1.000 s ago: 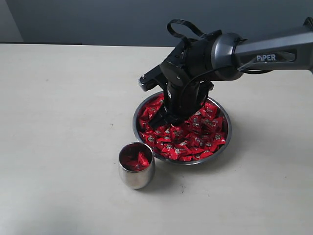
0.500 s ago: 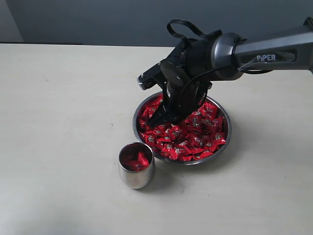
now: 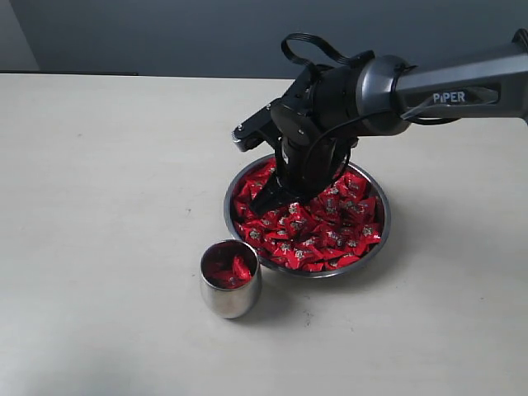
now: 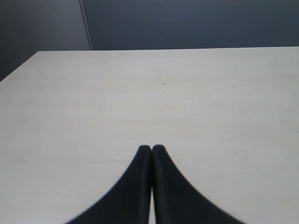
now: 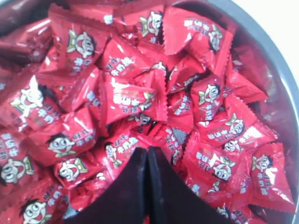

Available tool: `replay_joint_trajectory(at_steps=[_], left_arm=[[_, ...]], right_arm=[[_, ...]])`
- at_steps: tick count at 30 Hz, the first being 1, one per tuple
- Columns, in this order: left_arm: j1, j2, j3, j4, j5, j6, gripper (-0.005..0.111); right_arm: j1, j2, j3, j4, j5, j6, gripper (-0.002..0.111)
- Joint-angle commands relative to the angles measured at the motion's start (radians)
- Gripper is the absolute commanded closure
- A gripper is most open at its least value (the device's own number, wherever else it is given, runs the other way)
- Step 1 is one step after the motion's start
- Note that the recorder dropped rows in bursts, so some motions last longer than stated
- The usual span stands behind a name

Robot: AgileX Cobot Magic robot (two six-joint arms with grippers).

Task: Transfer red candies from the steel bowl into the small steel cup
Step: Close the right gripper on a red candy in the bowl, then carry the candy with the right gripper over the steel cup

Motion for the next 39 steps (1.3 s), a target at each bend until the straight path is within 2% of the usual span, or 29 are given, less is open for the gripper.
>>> replay_joint_trajectory(at_steps=[1,18,26,29,34,39], left_arm=[[-0.005,-0.005,0.005,-0.006,-0.01,-0.001,0.106],[-0.005,-0.005,0.005,-0.006,-0.01,-0.001,0.106],[-0.005,-0.005,0.005,-0.006,-0.01,-0.001,0.106],[-0.005,-0.005,0.005,-0.006,-0.01,-0.001,0.106],[-0.005,-0.005,0.005,-0.006,-0.01,-0.001,0.106],[-0.005,-0.005,0.005,-0.006,-0.01,-0.001,0.106]], right_arm=[[-0.007,-0.001,-0.003,-0.012,-0.002,-0.003,0.108],[-0.007,-0.132,-0.003,0.001,0.04,-0.003,0.108],[0.0,-0.203,-0.003,0.104,0.037,-0.003,0.108],[0.002,-0.244,0.002,0.243,0.037,-0.074,0.108],[0.032,-0.294,0.057,0.309,0.001,-0.089,0.108],[0.159,-0.344,0.159,0.35,-0.095,-0.091,0.108]])
